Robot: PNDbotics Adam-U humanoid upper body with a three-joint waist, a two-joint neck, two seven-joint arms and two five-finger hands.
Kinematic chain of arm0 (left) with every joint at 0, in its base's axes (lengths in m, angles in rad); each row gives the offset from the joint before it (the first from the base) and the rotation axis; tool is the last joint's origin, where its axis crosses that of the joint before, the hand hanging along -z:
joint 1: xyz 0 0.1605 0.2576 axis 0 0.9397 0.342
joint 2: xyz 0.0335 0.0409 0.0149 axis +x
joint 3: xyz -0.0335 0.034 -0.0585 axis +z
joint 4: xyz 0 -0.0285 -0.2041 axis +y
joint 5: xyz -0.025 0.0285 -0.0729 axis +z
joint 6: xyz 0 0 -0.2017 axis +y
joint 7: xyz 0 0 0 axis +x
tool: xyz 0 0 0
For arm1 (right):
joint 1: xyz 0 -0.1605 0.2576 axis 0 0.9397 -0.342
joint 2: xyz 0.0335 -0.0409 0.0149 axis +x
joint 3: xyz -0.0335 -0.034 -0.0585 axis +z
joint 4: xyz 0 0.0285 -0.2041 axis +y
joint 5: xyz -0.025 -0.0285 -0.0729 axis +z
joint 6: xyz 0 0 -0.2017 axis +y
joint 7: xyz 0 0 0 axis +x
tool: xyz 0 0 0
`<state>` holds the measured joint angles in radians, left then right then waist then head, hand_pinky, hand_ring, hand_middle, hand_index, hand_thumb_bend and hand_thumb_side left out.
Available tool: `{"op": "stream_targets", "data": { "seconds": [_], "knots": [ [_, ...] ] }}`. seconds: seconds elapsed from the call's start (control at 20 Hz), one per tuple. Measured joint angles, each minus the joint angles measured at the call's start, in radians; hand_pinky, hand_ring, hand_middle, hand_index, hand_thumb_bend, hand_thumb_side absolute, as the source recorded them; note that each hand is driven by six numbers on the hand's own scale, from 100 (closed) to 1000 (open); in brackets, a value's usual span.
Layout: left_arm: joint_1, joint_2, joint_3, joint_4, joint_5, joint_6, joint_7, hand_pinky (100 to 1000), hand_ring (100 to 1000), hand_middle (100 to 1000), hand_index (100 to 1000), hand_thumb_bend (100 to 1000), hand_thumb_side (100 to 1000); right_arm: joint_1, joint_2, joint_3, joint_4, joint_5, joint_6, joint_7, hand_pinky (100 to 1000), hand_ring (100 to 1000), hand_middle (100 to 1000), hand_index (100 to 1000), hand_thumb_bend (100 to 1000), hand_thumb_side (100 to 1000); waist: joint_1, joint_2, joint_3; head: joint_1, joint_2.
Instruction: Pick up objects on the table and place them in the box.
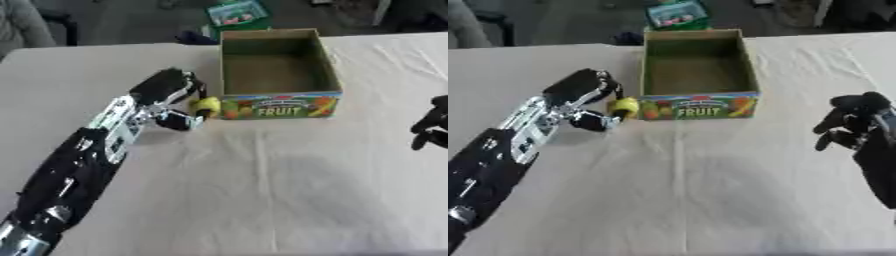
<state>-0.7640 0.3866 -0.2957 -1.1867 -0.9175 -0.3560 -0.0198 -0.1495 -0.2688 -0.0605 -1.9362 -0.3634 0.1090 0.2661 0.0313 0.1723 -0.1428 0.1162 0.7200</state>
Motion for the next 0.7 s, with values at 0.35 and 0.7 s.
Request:
{"op": "stream_targets", "data": {
  "seconds": [0.35,0.7],
  "knots": [
    [-0.065,0.071,0.005,-0.052,0.062,0.014,0.042,200,114,100,206,198,110,0.000,0.000,0.000,0.000,0.000,0.001,0.001,415,551,504,684,100,670,0.007,-0.005,-0.011,0.000,-0.001],
    [-0.149,0.049,0.045,0.014,0.043,0.038,0.068,210,122,100,215,193,100,-0.007,0.000,0.011,0.000,0.000,0.005,0.008,414,550,503,684,100,673,0.011,0.003,-0.056,0.013,-0.010]
  ]
}}
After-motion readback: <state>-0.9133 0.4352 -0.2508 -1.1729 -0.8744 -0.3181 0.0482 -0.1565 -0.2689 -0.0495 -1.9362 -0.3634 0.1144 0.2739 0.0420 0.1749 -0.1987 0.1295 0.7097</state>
